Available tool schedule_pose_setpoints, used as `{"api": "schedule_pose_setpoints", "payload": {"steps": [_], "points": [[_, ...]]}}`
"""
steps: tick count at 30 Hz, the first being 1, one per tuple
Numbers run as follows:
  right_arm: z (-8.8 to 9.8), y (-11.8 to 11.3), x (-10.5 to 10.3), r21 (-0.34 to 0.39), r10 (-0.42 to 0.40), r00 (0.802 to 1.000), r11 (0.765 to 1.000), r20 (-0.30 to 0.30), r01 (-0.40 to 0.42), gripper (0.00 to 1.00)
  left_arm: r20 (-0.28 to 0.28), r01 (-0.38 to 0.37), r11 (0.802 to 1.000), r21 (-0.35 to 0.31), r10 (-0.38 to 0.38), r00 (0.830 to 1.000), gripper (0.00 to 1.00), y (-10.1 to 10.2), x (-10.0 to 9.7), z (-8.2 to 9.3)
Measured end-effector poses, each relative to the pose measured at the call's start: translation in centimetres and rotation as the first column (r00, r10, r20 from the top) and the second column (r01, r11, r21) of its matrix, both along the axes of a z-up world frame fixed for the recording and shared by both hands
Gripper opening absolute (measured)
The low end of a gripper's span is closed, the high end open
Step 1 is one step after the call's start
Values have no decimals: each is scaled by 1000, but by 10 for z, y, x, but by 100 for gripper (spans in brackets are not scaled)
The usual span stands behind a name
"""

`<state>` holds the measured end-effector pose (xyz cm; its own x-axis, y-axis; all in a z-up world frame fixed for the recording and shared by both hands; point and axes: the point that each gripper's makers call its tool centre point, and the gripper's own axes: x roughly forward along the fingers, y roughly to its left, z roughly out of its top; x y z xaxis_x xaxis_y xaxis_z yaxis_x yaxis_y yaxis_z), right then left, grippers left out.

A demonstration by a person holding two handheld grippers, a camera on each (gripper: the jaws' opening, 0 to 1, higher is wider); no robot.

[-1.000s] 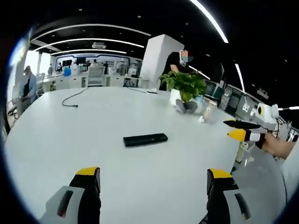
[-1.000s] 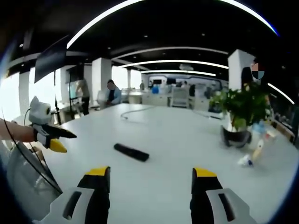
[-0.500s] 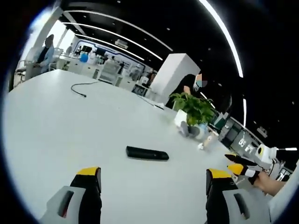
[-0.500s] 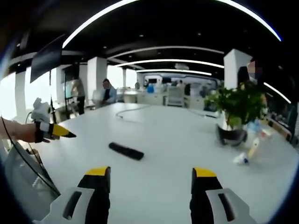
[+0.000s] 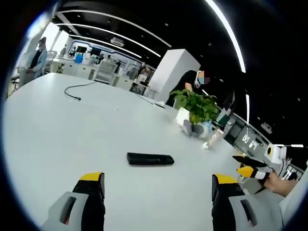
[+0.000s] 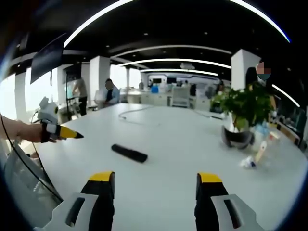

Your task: Press the specified remote control buttons in sequence, fully releasing each button before pressing the next.

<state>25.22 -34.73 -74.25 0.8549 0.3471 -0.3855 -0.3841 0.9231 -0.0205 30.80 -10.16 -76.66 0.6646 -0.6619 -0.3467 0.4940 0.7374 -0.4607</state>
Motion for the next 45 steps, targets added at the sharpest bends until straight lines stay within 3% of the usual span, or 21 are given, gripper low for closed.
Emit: {"api": "schedule_pose_setpoints", "payload": {"steps": [11, 21, 25, 28, 29, 33, 41, 45], "points": [[0, 1, -1, -4, 4, 1000, 1000, 1, -4, 67, 8, 58, 997, 46, -58, 998, 93, -5, 12, -3], [0, 3, -1, -5, 17, 1000, 1000, -2, -17, 66, 22, 138, 977, 161, -143, 989, 92, -6, 27, -8], [-1, 2, -1, 0, 15, 1000, 1000, -5, -15, 66, 22, 193, 954, 228, -203, 979, 90, -10, 29, -12], [-1, 2, -1, 0, 16, 1000, 1000, -7, -16, 66, 18, 224, 946, 234, -234, 972, 89, -16, 30, -12], [-1, 3, -1, 0, 17, 1000, 1000, -8, -17, 65, 16, 242, 934, 262, -255, 967, 88, -17, 31, -13], [-2, 3, -2, -3, 21, 1000, 1000, -11, -21, 65, 70, 230, 903, 362, -272, 960, 87, -14, 43, -12], [-3, 5, -2, -2, 32, 999, 999, -14, -32, 64, 64, 280, 885, 372, -325, 944, 83, -25, 55, -10], [-3, 5, -2, 2, 34, 999, 999, -14, -34, 63, 69, 318, 863, 393, -372, 926, 83, -32, 57, -10]]}}
